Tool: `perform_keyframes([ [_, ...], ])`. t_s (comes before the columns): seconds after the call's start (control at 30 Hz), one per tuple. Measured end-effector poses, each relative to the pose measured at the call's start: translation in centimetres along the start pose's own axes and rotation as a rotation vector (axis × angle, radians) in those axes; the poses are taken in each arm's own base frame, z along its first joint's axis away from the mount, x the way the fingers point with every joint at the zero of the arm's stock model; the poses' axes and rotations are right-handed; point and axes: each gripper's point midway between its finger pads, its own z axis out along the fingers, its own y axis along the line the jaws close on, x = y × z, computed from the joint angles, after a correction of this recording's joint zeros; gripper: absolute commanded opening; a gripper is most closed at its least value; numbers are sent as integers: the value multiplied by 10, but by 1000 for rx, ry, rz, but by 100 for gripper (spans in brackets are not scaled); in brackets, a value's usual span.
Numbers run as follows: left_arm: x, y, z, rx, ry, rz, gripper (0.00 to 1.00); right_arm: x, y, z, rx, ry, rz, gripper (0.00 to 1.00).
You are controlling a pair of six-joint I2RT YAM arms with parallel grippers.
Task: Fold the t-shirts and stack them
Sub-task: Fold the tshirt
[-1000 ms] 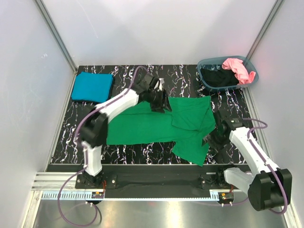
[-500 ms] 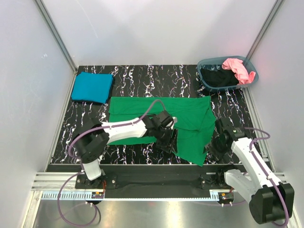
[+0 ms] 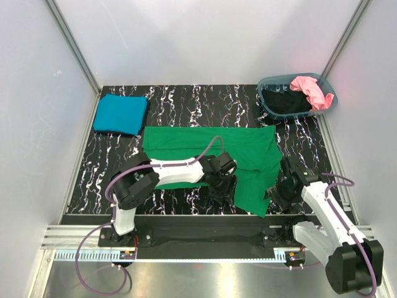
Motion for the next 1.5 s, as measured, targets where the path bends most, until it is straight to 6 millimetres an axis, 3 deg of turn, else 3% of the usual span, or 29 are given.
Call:
perform_keyframes([
  [0.23,-20,-17,8,12,-15,-17,56,-1,4,-5,-47,-15,19,53],
  [0.47,-30,-22,-2,-87,-87,7,55,-2,6,-7,-51,-17,19,52],
  [0.6,-28,-30,-9,-145,-162,139,55,-8,18,-23,-97,-53,11,52],
  [0.7,-26,-46,-10,-117,-202,252,54,-15,29,-40,-139,-95,-1,52],
  [0.9,-29,-59,6,-70,-227,384,54,-25,38,-71,-214,-173,-13,52],
  [1.17,-22,-59,38,-63,-193,426,52,-21,17,-64,-179,-170,-6,52],
  [1.3,-26,-66,44,-56,-201,425,37,-20,13,-62,-172,-168,-4,52],
  [1.33,-27,-66,45,-57,-202,426,30,-20,13,-62,-169,-167,-4,53],
  [1.37,-28,-66,47,-61,-204,421,17,-20,12,-62,-168,-167,-4,52],
  [1.43,-29,-66,49,-70,-203,410,3,-20,11,-60,-165,-166,-4,53],
  [1.5,-30,-68,49,-73,-199,402,0,-19,9,-58,-161,-164,-4,53],
])
